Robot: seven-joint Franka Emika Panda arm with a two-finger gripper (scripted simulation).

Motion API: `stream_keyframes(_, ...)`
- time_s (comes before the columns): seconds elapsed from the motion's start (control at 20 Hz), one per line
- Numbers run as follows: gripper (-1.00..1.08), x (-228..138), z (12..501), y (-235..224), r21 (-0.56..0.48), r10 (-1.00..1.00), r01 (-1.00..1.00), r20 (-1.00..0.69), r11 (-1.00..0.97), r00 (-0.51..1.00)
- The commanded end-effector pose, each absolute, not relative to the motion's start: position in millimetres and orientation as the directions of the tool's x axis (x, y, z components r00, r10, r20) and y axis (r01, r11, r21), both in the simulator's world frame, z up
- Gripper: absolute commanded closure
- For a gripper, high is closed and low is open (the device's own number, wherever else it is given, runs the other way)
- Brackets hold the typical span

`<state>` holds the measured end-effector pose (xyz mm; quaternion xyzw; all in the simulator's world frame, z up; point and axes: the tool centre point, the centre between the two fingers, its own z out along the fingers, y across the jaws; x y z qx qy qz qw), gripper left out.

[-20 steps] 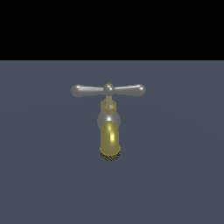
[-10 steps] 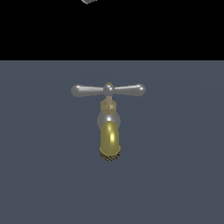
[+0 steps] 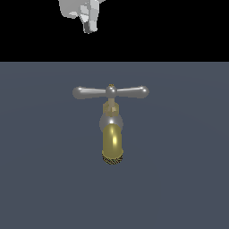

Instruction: Turn on the faucet by rotating a designated handle.

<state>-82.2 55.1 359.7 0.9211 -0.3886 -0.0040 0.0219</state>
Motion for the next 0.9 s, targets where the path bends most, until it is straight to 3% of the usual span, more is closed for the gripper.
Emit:
stream_keyframes(0.0, 1.08, -72, 349, 59, 0.041, -0.754, -0.754, 0.014, -0.656, 0.657)
stream_keyframes(0.85, 1.08, -16, 266, 92, 0.015, -0.940, -0.940, 0.020, -0.341, 0.341)
